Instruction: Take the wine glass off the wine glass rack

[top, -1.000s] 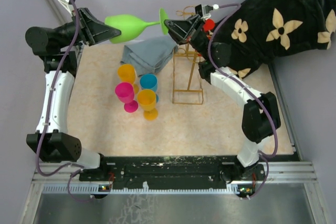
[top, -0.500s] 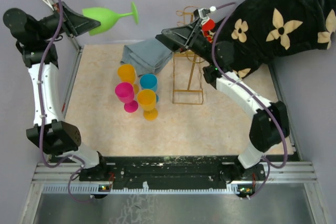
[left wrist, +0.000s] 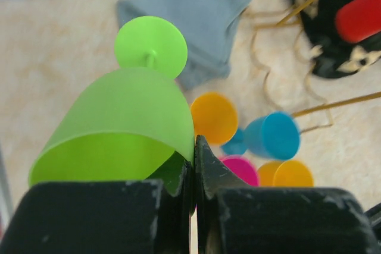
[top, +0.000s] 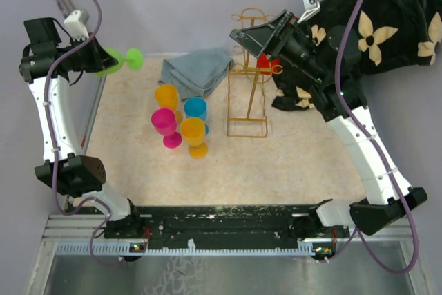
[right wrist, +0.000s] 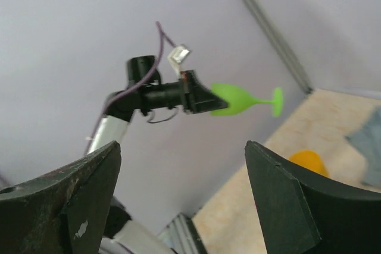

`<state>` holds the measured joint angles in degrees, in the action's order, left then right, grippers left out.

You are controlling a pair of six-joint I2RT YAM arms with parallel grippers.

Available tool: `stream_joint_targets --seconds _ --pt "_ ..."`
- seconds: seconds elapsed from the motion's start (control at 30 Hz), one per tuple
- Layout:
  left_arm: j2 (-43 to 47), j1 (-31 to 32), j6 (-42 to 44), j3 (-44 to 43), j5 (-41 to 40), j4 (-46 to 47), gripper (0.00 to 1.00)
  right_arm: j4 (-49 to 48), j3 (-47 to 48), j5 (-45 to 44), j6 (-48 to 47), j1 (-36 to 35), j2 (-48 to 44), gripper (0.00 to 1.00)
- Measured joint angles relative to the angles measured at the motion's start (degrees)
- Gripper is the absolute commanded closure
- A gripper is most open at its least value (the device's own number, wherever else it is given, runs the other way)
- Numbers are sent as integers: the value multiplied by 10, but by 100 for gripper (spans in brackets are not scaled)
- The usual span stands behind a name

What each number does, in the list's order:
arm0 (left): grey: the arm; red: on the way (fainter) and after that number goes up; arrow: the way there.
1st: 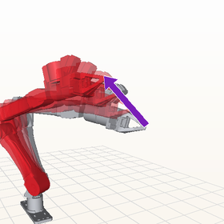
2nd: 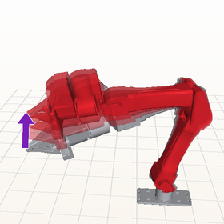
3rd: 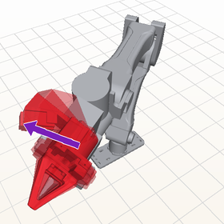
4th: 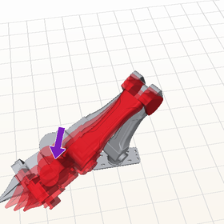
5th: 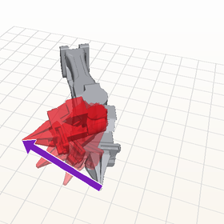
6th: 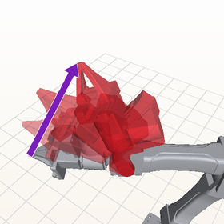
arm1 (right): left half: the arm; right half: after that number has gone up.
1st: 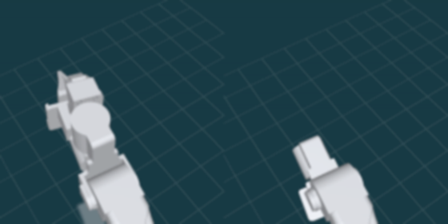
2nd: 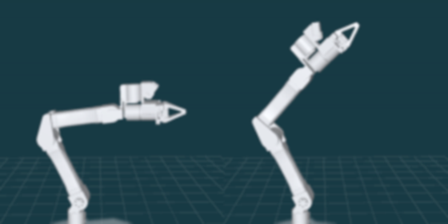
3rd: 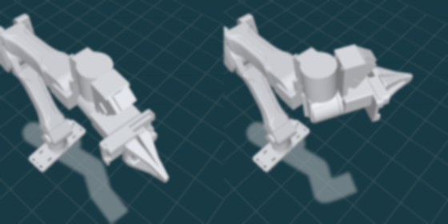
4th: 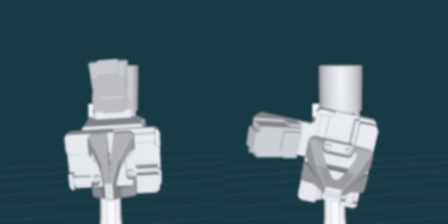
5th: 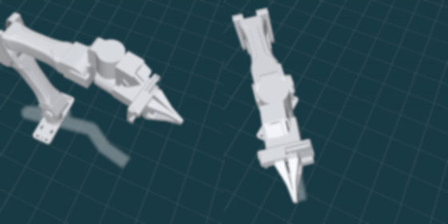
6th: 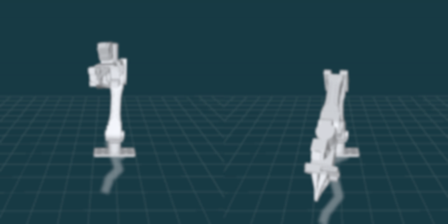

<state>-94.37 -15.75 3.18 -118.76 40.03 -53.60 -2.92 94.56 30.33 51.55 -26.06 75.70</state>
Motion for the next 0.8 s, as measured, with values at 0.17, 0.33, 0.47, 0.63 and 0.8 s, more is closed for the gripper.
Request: stream_joint_targets --seconds 0.17,0.33,0.47,0.63,0.8 --pt "-13 8 65 19 -95 -99 100 181 23 -105 -120 0 -23 15" --pt "-41 48 103 25 -178 -149 100 295 23 -203 -184 1 -33 15" --pt "-78 93 121 45 -240 -170 100 345 23 -262 -205 3 -37 15" --pt "-138 123 132 50 -282 -182 100 375 23 -311 -215 3 -51 15" --pt "-180 132 139 44 -310 -189 100 388 23 -340 -220 3 -76 15"
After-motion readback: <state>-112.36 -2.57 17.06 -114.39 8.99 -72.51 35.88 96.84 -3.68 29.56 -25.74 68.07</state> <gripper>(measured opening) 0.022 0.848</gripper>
